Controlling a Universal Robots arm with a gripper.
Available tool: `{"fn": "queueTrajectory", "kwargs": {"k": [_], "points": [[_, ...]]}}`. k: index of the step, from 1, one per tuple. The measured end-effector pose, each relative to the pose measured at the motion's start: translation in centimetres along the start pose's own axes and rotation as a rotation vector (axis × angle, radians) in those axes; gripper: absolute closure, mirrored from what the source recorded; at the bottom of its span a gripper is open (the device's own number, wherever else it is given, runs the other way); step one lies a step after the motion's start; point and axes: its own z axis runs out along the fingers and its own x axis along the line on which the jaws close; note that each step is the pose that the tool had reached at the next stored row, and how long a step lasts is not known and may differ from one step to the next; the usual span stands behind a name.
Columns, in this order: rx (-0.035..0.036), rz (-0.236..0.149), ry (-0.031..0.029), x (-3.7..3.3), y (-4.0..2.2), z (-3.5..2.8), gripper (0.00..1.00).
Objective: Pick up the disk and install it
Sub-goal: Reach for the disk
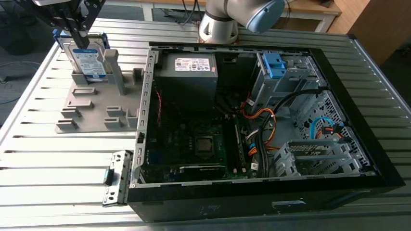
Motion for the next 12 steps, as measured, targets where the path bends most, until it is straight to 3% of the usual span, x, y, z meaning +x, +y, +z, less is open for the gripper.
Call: {"fn": "queueTrajectory", "kwargs": {"k": [12], "points": [[0.0,0.0,0.0001,0.54,-0.04,-0.01,0.89]]}}
